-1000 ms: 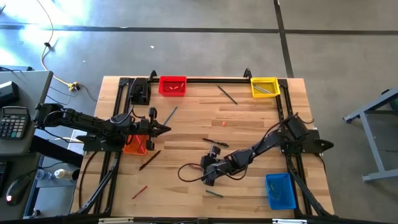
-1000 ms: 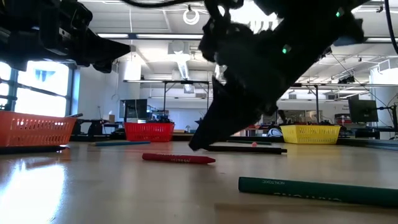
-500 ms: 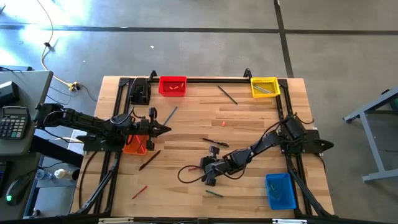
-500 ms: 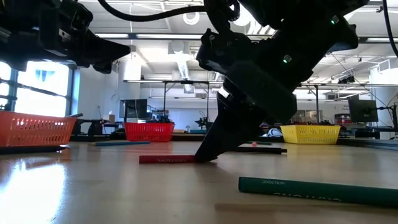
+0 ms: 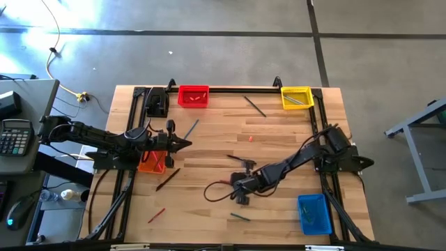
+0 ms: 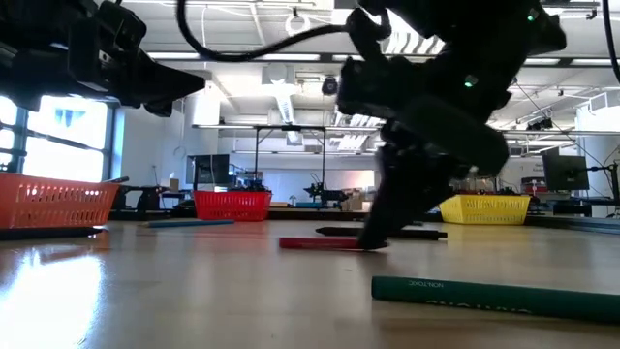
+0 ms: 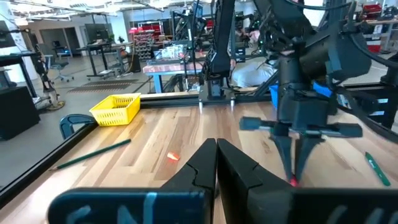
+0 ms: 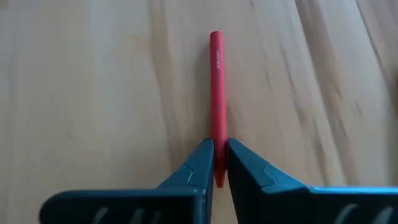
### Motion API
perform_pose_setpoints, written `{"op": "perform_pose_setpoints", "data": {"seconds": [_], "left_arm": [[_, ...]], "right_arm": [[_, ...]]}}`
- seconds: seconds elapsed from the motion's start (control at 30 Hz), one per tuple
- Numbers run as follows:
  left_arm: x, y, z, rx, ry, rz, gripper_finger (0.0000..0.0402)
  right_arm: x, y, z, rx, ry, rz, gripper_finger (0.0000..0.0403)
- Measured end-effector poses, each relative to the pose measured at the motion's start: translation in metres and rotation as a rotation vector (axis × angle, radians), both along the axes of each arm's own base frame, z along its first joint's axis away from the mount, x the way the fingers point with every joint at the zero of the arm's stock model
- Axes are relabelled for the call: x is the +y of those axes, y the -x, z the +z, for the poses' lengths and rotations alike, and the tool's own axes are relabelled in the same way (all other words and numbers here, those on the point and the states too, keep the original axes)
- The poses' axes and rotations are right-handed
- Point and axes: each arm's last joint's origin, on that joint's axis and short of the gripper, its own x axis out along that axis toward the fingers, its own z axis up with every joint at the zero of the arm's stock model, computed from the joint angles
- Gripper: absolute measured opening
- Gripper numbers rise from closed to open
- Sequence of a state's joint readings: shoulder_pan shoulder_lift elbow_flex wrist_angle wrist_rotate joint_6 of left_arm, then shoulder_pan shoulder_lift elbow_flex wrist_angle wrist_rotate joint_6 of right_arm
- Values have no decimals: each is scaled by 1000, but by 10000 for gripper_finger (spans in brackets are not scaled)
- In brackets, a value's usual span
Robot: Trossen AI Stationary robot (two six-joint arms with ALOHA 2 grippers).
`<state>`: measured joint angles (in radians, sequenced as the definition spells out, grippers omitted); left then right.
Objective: Sort crayons/erasers/pens/pencils in bins
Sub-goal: Put the red crayon into the blue basket
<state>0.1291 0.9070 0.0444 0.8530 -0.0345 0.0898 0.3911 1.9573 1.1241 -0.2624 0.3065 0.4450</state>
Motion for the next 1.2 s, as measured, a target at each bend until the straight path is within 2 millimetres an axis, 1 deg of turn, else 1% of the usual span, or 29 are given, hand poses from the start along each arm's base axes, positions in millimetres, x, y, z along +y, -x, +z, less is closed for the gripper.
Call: {"op": "perform_pose_setpoints", "data": {"seconds": [0.07, 0.23, 0.4, 0.53, 0.7, 0.93, 1.03, 1.2], "left_arm": [[0, 0, 0, 1, 0, 0, 3], [0, 0, 0, 4, 0, 0, 3], [0, 0, 0, 4, 0, 0, 3], [0, 0, 0, 3, 0, 0, 3], [0, 0, 0, 4, 0, 0, 3], [0, 0, 0, 4, 0, 0, 3], [0, 0, 0, 5, 1, 0, 3], [0, 0, -1, 12, 2, 0, 3]], "right_arm": [[-1, 7, 6, 40, 12, -18, 25], [1, 22, 23, 76, 4, -73, 25], [8, 39, 41, 102, -23, -121, 25], [15, 59, 60, 130, -71, -172, 25], [25, 92, 87, 185, -168, -253, 25], [38, 149, 120, 329, -301, -409, 25], [45, 172, 129, 409, -355, -443, 25], [61, 204, 138, 538, -455, -504, 25]]}}
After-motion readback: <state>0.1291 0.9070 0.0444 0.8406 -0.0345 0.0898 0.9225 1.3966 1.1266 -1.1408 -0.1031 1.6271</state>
